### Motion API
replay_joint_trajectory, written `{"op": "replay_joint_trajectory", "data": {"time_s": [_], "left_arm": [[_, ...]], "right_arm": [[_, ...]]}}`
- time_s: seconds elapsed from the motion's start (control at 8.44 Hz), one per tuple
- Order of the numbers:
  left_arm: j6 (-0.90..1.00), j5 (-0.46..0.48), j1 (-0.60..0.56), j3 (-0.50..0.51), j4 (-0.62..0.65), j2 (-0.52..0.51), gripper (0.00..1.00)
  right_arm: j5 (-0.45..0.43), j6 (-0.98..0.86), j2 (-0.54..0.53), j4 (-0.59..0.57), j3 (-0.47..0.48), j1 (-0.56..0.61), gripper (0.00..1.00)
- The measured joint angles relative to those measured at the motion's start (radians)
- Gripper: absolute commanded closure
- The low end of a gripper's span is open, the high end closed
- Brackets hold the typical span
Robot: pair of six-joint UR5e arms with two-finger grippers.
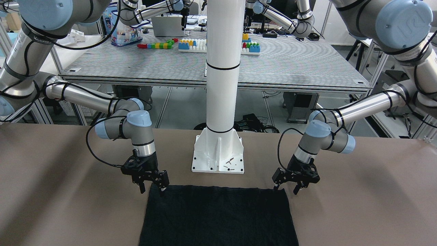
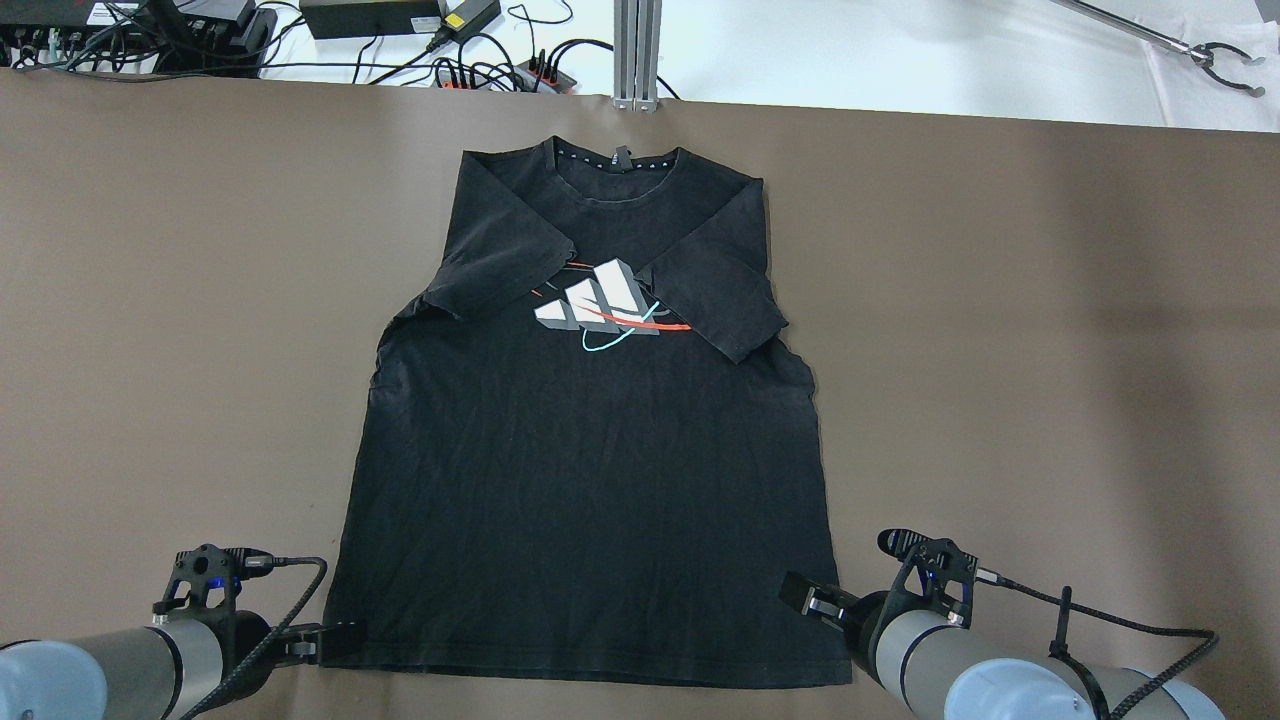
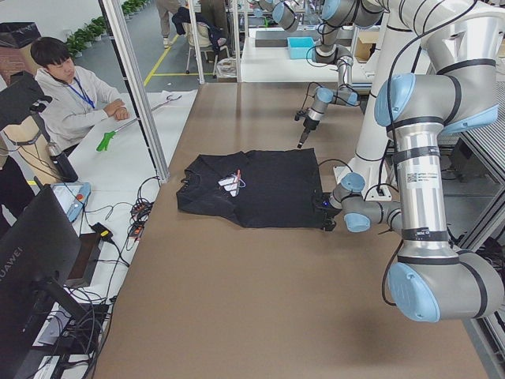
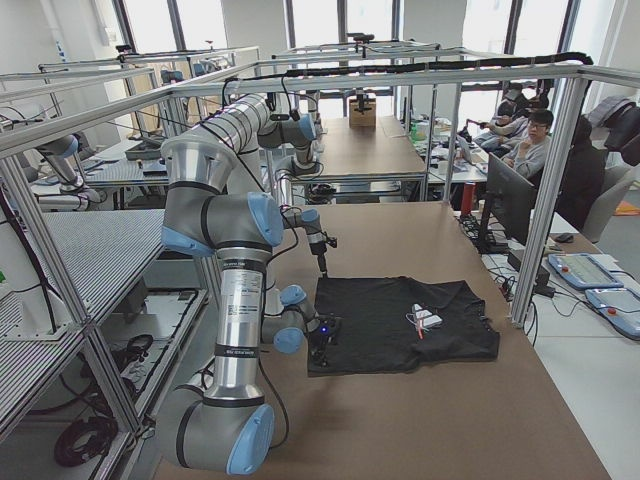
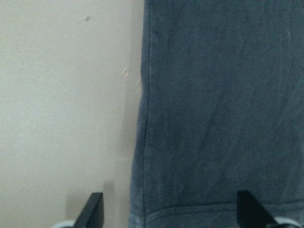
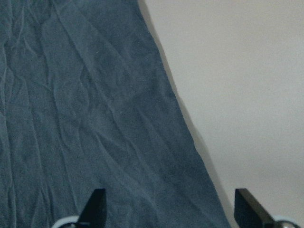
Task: Fold clothes
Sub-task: 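Grasp the hem corners with the left and right grippers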
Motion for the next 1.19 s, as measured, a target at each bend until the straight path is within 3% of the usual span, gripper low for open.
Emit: {"op": "replay_joint_trajectory", "data": {"time_s": [0.24,0.36,0.71,0.95,1.19], "left_arm": [[0.008,0.021,0.025,0.004,0.001,0.007,0.37],[0.01,0.037,0.039,0.006,0.002,0.008,0.48],[0.015,0.055,0.063,0.011,0.005,0.008,0.52],[0.032,0.056,0.064,0.013,0.007,0.009,0.7],[0.038,0.056,0.064,0.012,0.006,0.008,1.0]], "right_arm": [[0.0,-0.009,0.0,0.0,-0.001,-0.001,0.05],[0.0,-0.014,0.001,0.0,-0.001,-0.001,0.05],[0.0,-0.019,0.003,0.0,-0.003,-0.001,0.05],[0.001,-0.019,0.006,0.0,-0.004,0.0,0.05],[0.002,-0.019,0.007,0.0,-0.004,0.0,0.05]]}}
